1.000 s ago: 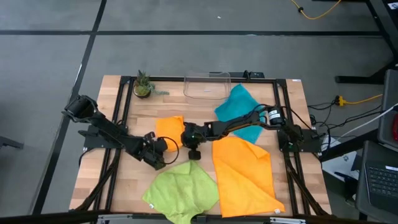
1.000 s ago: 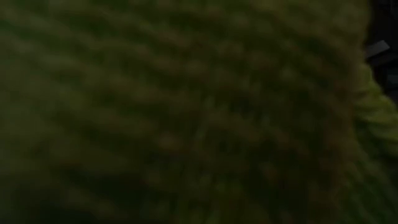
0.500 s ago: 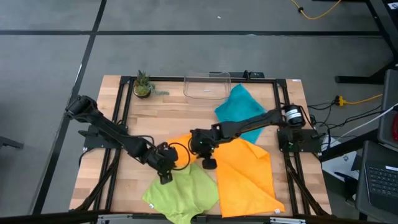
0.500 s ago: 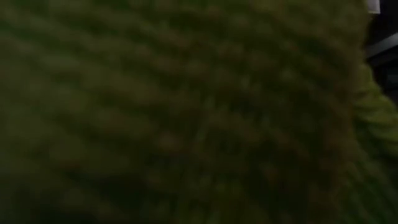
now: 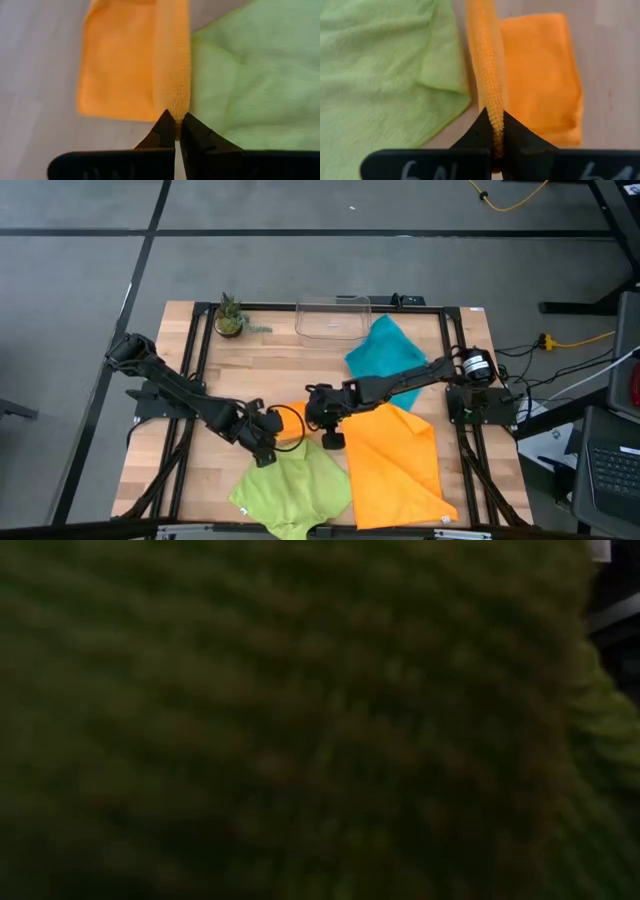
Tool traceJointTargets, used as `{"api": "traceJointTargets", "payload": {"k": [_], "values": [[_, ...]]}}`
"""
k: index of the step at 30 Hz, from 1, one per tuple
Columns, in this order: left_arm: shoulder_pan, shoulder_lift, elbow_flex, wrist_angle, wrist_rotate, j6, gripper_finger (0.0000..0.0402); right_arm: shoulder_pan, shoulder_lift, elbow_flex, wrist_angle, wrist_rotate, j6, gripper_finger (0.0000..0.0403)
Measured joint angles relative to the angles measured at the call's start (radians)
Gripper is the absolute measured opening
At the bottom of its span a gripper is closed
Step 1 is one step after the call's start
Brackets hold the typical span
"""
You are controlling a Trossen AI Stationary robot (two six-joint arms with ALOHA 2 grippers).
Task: Fold microfiber towels
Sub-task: Fold the orange microfiber cloth
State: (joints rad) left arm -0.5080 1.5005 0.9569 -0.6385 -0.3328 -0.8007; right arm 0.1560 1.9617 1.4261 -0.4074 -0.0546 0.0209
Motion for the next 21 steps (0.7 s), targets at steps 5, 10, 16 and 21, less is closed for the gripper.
{"api": "traceJointTargets", "payload": {"k": [5,10,16,21], "values": [[0.019,0.0,-0.02,-0.006,-0.023,-0.009,0.0,-0.021,0.031,0.002,0.034,0.009,0.0,0.0009],[0.052,0.0,-0.065,0.003,-0.025,-0.005,0.0,-0.036,0.072,0.002,0.056,0.034,0.001,0.0009],[0.085,-0.001,-0.128,0.016,-0.031,-0.004,0.0,-0.055,0.092,0.002,0.081,0.105,0.001,0.0009],[0.096,-0.001,-0.178,0.071,-0.072,-0.001,0.0,-0.065,0.115,0.002,0.099,0.107,0.001,0.001]]}}
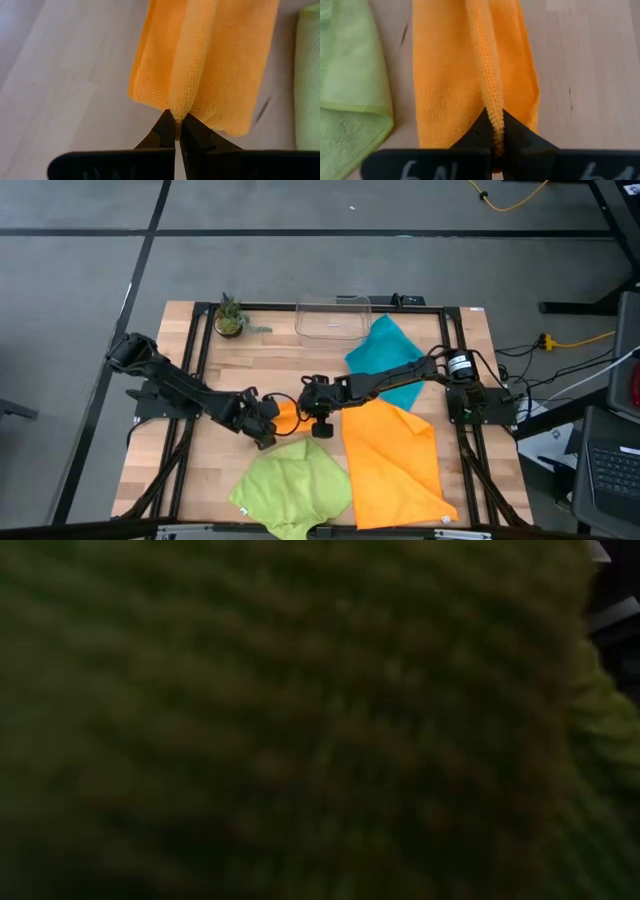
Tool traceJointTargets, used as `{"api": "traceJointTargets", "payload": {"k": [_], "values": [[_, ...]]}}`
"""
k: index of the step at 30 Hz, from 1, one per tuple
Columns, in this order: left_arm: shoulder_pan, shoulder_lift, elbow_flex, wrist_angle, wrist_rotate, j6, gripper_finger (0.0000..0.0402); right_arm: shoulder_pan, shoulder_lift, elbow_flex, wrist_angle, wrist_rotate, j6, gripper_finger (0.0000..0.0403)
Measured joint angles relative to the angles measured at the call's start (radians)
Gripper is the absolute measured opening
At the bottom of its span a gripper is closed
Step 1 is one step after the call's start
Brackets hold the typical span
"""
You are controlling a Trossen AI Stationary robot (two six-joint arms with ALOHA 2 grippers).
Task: Fold microfiber towels
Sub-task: Fold the orange microfiber cloth
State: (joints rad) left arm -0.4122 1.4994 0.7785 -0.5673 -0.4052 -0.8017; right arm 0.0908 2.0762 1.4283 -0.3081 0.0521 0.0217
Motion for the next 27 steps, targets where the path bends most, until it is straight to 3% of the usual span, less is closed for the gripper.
{"api": "traceJointTargets", "payload": {"k": [16,27], "values": [[0.0,0.0,-0.032,0.065,-0.099,0.0,0.0002,-0.009,0.017,0.0,-0.003,0.087,0.081,0.0012],[0.042,0.0,-0.032,0.095,-0.133,0.053,0.0067,-0.009,0.017,0.0,-0.004,0.088,0.082,0.0012]]}}
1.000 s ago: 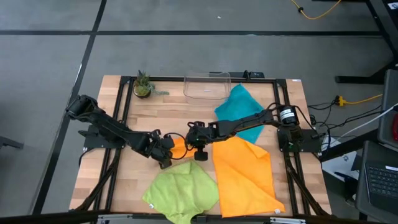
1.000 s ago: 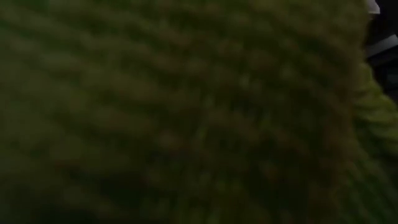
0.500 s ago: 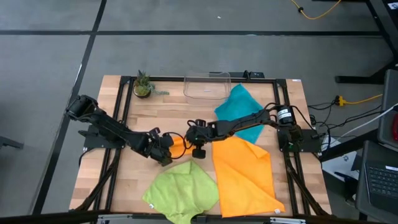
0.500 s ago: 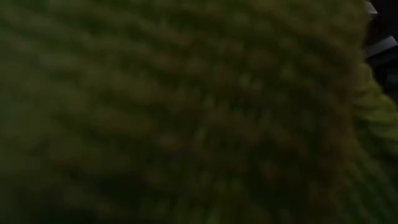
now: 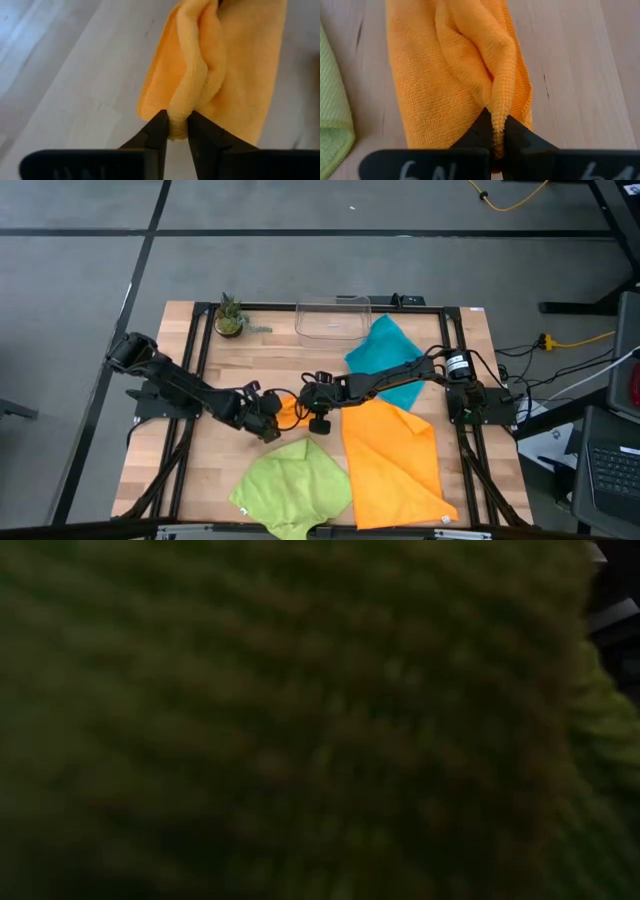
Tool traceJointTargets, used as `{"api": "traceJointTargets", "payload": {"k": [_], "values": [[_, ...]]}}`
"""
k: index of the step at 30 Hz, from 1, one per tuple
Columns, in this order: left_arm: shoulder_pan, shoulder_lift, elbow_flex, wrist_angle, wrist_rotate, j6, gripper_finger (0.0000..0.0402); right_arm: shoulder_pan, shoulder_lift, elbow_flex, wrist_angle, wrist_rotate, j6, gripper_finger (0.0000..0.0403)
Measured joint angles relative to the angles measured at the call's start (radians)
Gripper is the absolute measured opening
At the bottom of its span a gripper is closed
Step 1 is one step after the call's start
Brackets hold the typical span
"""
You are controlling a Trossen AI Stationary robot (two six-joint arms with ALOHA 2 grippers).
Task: Fold microfiber towels
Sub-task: Fold the orange microfiber cloth
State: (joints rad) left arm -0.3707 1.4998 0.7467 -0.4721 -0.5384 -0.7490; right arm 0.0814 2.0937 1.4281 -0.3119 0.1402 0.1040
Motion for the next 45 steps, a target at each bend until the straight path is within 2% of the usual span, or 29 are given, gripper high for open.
{"api": "traceJointTargets", "payload": {"k": [5,18,23,25,29,32,36,38,42,45], "values": [[0.024,0.0,0.0,-0.016,-0.001,-0.001,0.0093,0.0,0.0,0.0,-0.002,0.0,0.0,0.0012],[0.03,-0.034,0.0,-0.017,0.013,-0.087,0.0096,0.0,0.0,0.0,-0.008,0.0,0.0,0.0012],[0.03,-0.076,0.0,-0.033,0.016,-0.087,0.0121,0.0,0.0,0.0,-0.008,0.0,0.0,0.0012],[0.03,-0.098,0.001,0.014,0.016,-0.085,0.0132,0.0,0.0,0.0,-0.008,0.0,0.001,0.0012],[0.023,-0.108,0.002,0.099,0.117,-0.039,0.014,0.0,0.0,0.0,-0.008,0.0,0.001,0.0012],[0.012,-0.082,0.002,0.109,0.191,-0.035,0.0137,0.001,0.0,0.0,-0.006,0.0,0.001,0.0012],[0.006,-0.024,0.002,0.126,0.193,-0.03,0.0136,0.0,0.0,0.0,-0.004,0.0,0.001,0.0012],[0.011,0.008,0.002,0.149,0.183,-0.026,0.0136,0.0,0.0,0.0,-0.003,0.0,0.001,0.0012],[0.023,0.062,0.002,0.16,0.085,-0.026,0.0136,0.0,0.0,0.0,-0.001,0.0,0.001,0.0012],[0.032,0.091,0.002,0.155,0.094,-0.026,0.0136,0.0,0.0,0.0,-0.001,0.0,0.0,0.0012]]}}
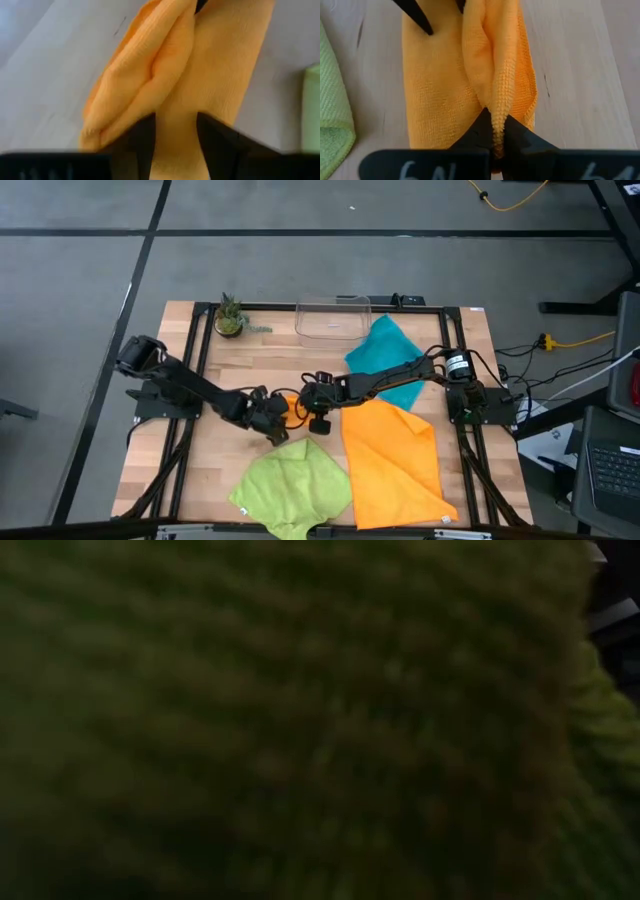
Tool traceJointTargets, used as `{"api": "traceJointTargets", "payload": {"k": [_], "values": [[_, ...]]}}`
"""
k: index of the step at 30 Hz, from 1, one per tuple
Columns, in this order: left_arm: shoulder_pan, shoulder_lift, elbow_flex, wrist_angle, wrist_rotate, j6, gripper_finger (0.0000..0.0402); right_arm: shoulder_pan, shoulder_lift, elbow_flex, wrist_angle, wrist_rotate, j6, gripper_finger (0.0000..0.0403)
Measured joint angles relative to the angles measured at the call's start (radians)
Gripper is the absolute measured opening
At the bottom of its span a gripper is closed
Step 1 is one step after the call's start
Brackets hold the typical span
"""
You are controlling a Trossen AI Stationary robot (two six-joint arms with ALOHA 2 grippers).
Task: Fold microfiber towels
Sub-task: Fold the orange microfiber cloth
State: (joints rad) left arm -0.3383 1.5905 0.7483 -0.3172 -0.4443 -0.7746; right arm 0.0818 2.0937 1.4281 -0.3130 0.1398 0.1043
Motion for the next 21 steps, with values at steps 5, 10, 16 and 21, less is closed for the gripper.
{"api": "traceJointTargets", "payload": {"k": [5,10,16,21], "values": [[0.001,0.057,0.003,0.01,0.026,-0.003,0.0136,0.0,0.0,0.0,-0.004,0.0,-0.006,0.0012],[0.0,0.07,0.003,0.019,0.023,-0.003,0.0136,0.0,0.0,0.0,-0.002,-0.001,-0.03,0.0013],[-0.002,0.071,0.002,0.023,0.024,-0.001,0.0136,0.0,0.0,0.0,-0.005,0.067,-0.029,0.0067],[-0.002,0.072,0.002,0.024,0.025,-0.002,0.0136,0.0,-0.007,0.0,-0.01,0.26,-0.035,0.0154]]}}
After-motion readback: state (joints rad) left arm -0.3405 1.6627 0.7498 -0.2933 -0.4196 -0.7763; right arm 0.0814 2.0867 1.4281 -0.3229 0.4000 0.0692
